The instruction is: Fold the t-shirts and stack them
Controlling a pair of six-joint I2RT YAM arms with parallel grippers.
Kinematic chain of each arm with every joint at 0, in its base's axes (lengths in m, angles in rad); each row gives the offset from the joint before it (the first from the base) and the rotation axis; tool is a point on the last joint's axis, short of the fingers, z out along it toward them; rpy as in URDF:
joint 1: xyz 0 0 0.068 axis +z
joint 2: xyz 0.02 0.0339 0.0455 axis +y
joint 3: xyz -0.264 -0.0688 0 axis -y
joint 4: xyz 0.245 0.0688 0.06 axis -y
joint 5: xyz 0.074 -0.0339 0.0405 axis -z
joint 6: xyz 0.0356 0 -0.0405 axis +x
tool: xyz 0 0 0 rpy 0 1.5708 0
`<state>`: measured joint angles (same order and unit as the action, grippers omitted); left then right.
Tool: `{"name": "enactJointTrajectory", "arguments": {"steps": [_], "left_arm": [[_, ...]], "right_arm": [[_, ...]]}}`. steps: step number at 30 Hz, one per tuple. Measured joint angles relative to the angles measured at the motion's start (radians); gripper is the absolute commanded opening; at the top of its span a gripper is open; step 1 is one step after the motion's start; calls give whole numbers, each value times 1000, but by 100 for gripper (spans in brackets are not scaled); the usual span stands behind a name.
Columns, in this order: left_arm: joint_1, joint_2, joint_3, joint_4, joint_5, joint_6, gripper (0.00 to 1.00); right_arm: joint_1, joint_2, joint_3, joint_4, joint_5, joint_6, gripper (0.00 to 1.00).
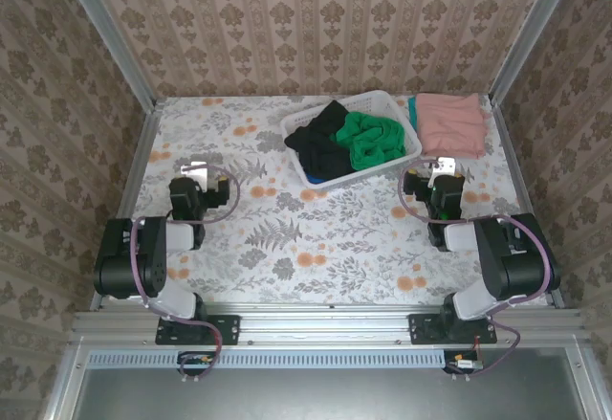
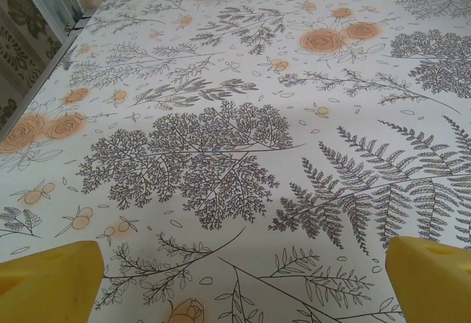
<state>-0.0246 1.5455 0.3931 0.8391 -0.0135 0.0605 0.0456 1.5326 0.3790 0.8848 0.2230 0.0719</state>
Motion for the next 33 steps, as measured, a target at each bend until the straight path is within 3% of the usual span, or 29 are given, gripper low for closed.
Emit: {"name": "enactJointTrajectory", "arguments": {"steps": [23, 27, 30, 33], "left_arm": [[-6, -6, 0, -6, -24, 0, 100], [-101, -200, 38, -261, -168, -28, 100], [-141, -421, 193, -578, -215, -224, 100], [-103, -578, 304, -755, -181, -409, 100]], "right_arm": [[4, -6, 8, -29, -11, -19, 100], [40, -171, 126, -375, -11, 6, 100], [49, -338, 321, -652, -23, 158, 100], [-8, -443, 441, -729, -161, 248, 100]]}}
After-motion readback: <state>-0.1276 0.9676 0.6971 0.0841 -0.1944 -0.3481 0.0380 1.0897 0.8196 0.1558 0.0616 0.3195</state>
